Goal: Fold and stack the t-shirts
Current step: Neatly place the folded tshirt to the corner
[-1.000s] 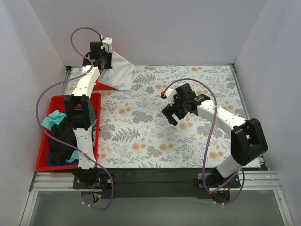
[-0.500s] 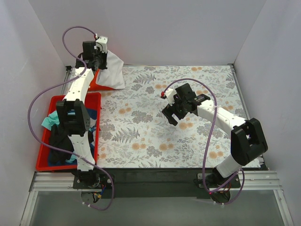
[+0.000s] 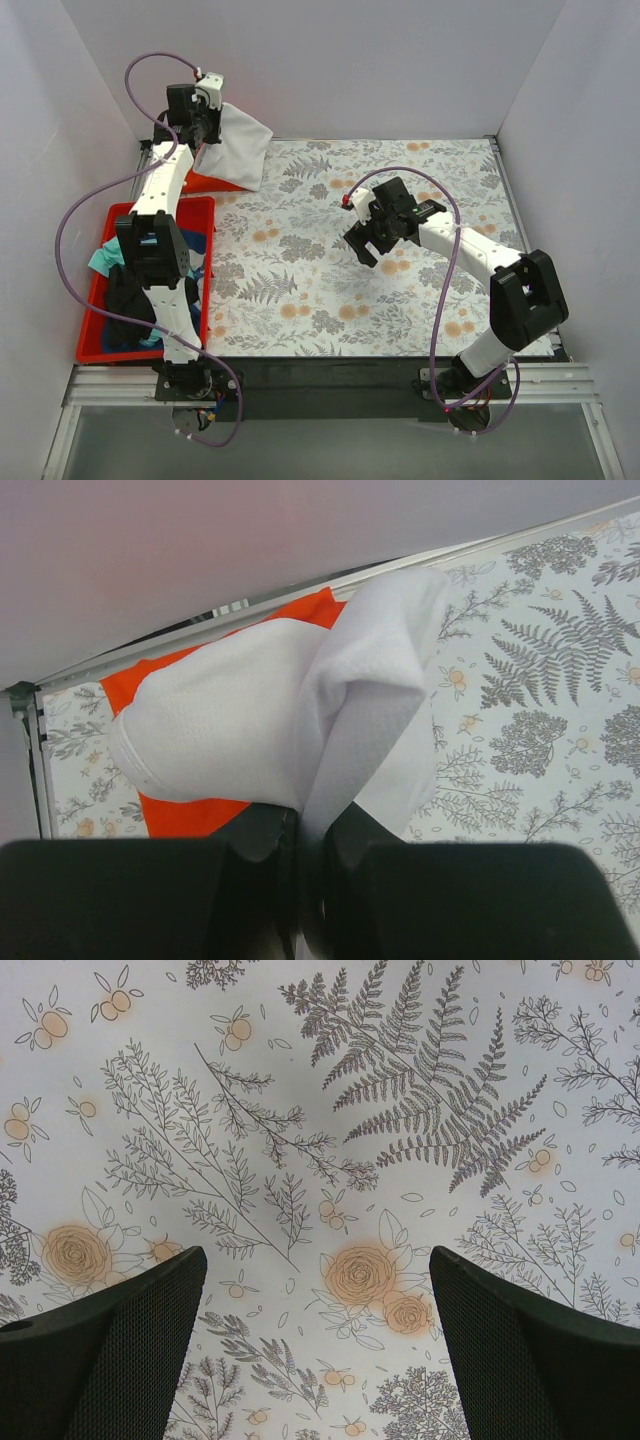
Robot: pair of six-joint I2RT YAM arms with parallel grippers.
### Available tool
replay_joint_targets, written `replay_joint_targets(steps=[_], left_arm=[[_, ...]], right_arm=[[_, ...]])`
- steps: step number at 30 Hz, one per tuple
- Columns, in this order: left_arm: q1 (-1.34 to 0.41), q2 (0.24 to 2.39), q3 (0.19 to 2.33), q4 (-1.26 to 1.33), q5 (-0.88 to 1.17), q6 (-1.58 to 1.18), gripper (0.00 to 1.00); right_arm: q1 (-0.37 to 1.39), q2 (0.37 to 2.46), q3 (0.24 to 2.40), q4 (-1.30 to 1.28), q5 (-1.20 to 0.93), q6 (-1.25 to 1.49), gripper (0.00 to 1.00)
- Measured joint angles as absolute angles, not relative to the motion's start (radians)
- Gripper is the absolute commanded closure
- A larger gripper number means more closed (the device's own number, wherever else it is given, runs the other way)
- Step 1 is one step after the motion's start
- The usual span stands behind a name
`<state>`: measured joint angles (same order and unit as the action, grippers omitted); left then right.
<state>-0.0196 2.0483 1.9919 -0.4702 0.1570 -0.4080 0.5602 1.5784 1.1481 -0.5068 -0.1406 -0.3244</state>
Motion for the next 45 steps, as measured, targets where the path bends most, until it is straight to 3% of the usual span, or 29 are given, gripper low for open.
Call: replay_joint_targets(steps=[34, 39, 44, 45], left_arm=[[0.155, 2.294, 2.019, -0.301, 0.184, -0.317, 1.00], [0.155, 2.332, 2.046, -0.262, 0.165, -0.296, 0.80], [0.155, 2.374, 2.106, -0.250, 0.121, -0.286, 0.42], [0.155, 2.377, 2.117, -0.249, 0.109, -0.288, 0.41]], right_arm=[[0.560, 1.693, 1.202, -0.561, -0.141, -0.318, 0.02], [0.560, 1.693, 1.202, -0.565, -0.140, -0.319, 0.02], [0.559, 1.693, 1.202, -0.575, -0.131, -0.319, 0.02], [0.557, 1.693, 1.202, -0.576, -0.130, -0.319, 0.02]])
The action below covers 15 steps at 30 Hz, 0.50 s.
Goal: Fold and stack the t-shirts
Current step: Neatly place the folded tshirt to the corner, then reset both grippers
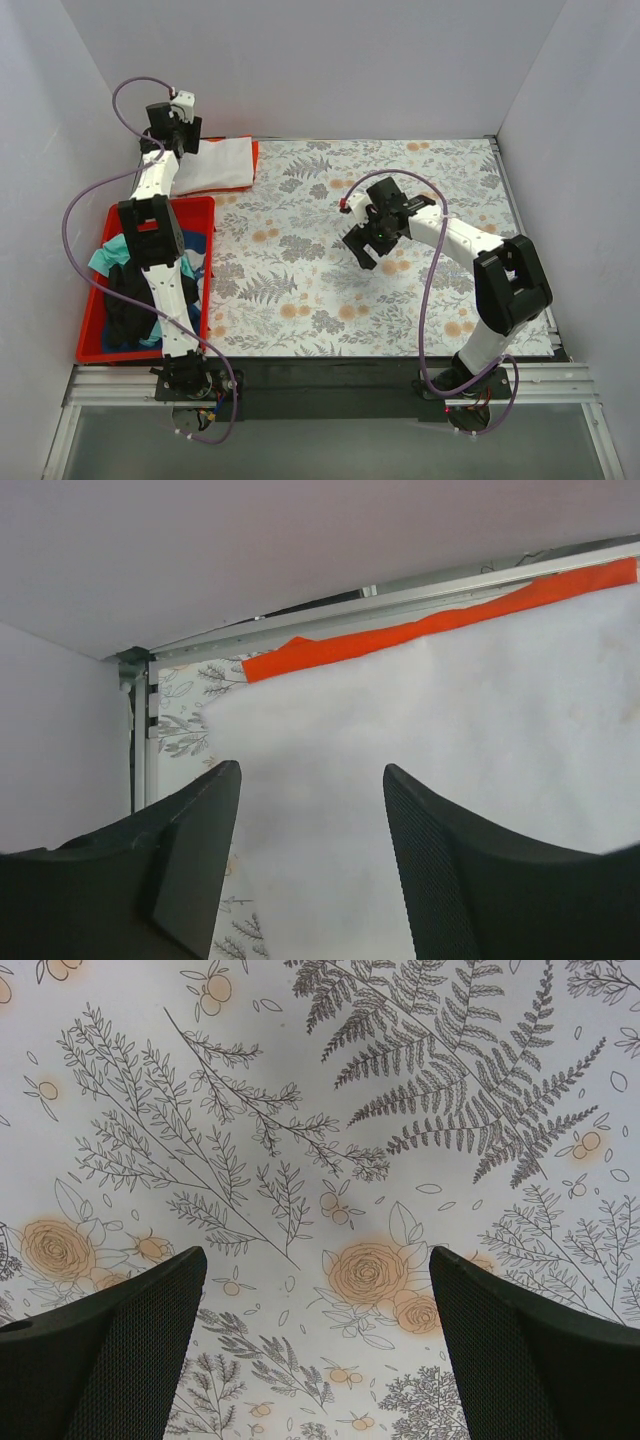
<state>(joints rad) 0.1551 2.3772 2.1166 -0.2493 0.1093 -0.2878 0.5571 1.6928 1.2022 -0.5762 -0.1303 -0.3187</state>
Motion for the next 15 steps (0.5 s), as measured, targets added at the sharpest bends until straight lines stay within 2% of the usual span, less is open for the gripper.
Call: replay_joint_targets(steps=[1, 2, 3, 4, 5, 9, 15], left_arm=[[0.155, 2.378, 2.124, -0.249, 0.096, -0.294, 0.41], [0.155, 2.376, 2.126, -0.249, 0.084, -0.297, 0.36], [0.155, 2.373, 2.126, -0.249, 0.076, -0.296, 0.30], [0.155, 2.366, 2.126, -0.256, 0.068, -0.300, 0.20], [0.155, 2.357, 2.125, -0.276, 0.064, -0.309, 0.16], [0.154, 2.273, 2.123, -0.391, 0.091, -0.373, 0.15], [0.100, 2.035, 2.114, -0.600, 0.179, -0.488, 0.13]], right_arm=[[0.552, 1.691, 1.202, -0.577, -0.131, -0.319, 0.02], [0.543, 1.688, 1.202, -0.579, -0.134, -0.318, 0.02], [0.527, 1.682, 1.202, -0.581, -0.141, -0.318, 0.02], [0.506, 1.673, 1.202, -0.583, -0.153, -0.318, 0.02], [0.481, 1.660, 1.202, -0.584, -0.160, -0.318, 0.02], [0.364, 1.589, 1.202, -0.588, -0.193, -0.314, 0.02], [0.175, 1.464, 1.202, -0.596, -0.271, -0.303, 0.02]])
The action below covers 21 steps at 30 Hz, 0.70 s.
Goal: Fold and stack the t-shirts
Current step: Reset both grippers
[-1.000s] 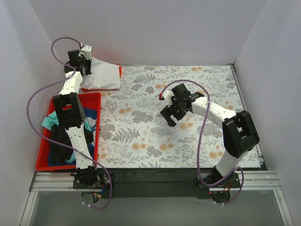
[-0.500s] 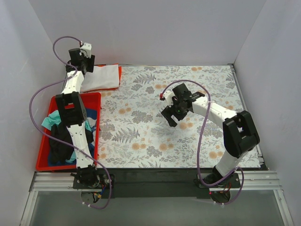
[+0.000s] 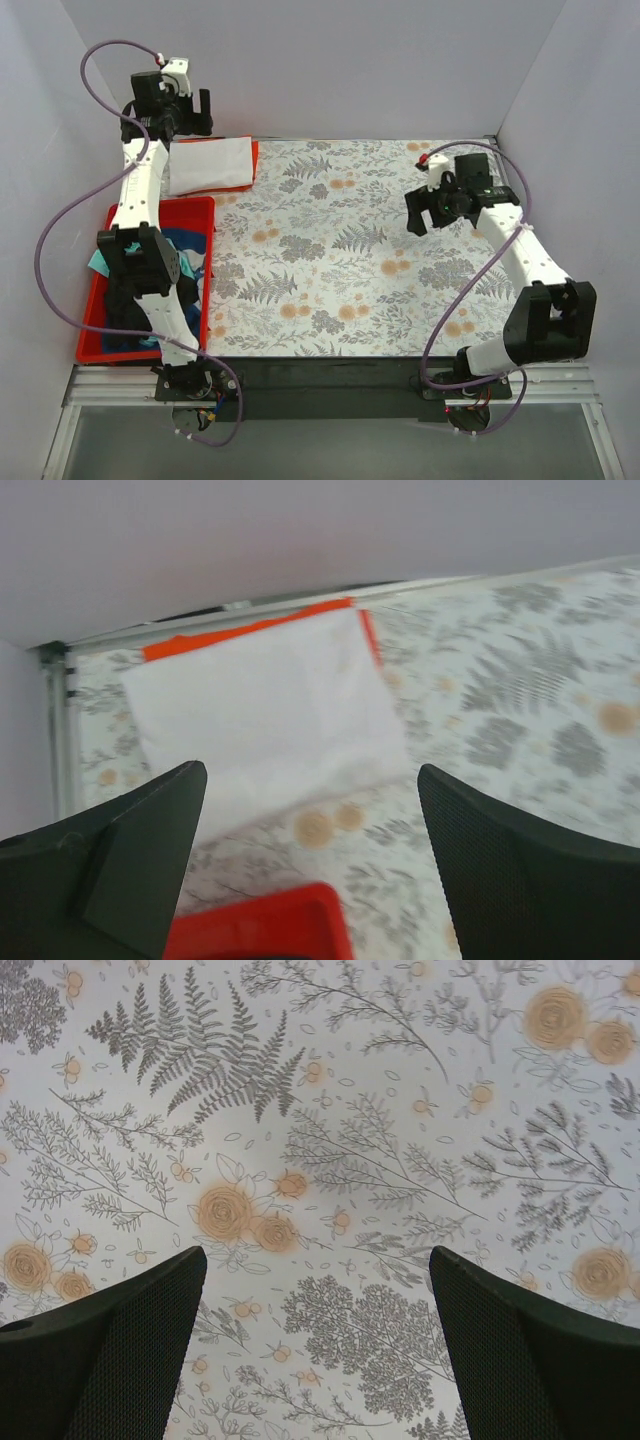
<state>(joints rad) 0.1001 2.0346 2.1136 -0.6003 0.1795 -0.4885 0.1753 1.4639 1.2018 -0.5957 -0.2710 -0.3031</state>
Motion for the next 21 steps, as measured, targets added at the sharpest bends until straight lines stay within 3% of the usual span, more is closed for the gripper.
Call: replay_joint_targets(steps=[9, 16, 21], left_arm=[[-0.157, 1.626, 1.671, -0.673, 0.333, -0.653, 0.12], [-0.156, 1.513, 1.317, -0.686, 0.373, -0.707, 0.12], [-0.153, 1.418, 1.185, -0.691, 0.374, -0.717, 0.11]], right_arm=[[0.039, 1.248, 1.111, -0.646, -0.316, -0.314, 0.02], [0.039, 1.135, 0.950, -0.668, -0.372, -0.310, 0.02], [0.039, 1.114, 0.902, -0.696, -0.407, -0.310, 0.02]])
